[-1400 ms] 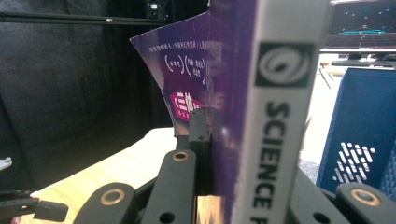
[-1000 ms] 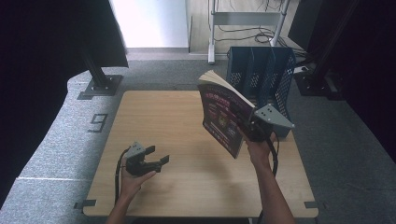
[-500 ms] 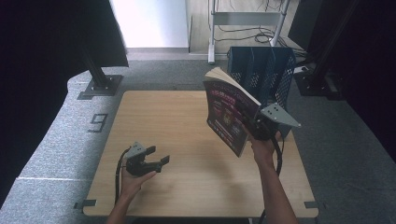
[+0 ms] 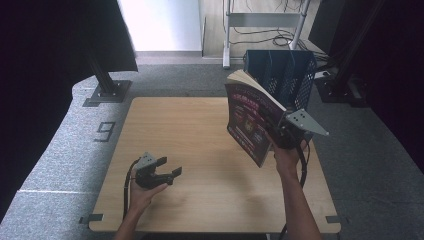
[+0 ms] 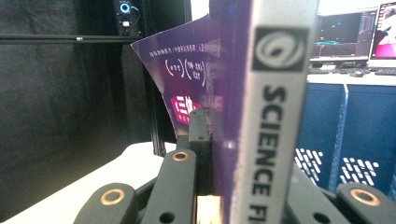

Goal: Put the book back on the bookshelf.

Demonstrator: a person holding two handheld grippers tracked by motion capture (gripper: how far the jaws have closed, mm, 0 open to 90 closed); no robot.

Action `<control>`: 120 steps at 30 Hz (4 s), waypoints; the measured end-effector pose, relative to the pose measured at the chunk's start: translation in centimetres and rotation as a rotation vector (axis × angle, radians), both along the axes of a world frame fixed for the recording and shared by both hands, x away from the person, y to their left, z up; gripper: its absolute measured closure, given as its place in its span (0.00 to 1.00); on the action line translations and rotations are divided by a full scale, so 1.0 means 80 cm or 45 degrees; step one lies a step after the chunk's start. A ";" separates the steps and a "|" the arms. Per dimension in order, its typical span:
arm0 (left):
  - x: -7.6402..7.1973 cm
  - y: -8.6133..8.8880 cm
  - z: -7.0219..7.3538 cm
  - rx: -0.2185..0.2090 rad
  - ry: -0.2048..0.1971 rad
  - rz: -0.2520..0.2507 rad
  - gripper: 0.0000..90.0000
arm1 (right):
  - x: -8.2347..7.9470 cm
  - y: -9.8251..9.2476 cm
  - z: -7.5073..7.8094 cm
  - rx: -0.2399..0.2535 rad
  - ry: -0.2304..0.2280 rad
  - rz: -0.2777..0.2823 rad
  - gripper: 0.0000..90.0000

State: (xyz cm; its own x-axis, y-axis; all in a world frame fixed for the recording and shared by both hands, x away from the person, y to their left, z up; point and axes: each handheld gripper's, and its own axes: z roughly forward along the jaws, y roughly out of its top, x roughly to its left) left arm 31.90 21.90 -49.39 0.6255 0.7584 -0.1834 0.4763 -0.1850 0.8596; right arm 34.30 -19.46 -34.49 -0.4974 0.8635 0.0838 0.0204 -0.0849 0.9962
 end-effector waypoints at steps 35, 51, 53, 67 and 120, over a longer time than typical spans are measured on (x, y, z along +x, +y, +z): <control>0.000 -0.001 -0.001 0.005 0.007 -0.006 0.22 | 0.014 -0.038 0.007 0.046 -0.012 -0.149 0.91; 0.000 -0.001 -0.002 0.006 0.009 -0.008 0.22 | 0.027 -0.048 0.002 0.058 0.007 -0.213 0.91; 0.000 -0.001 -0.001 0.007 0.009 -0.008 0.22 | 0.028 -0.047 0.002 0.058 0.008 -0.216 0.91; -0.001 0.000 -0.001 -0.006 0.009 -0.004 0.22 | 0.047 -0.041 0.007 0.041 0.010 -0.258 0.91; 0.001 0.001 -0.003 -0.010 0.020 -0.012 0.22 | 0.107 -0.029 0.004 0.007 0.050 -0.340 0.91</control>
State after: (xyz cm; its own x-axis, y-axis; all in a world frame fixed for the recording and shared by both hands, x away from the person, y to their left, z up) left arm 32.01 22.00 -49.65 0.6298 0.7508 -0.1993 0.4881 -0.1829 0.8534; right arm 42.89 -21.80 -34.19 -0.2486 0.9630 0.1040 0.0355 -0.0983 0.9945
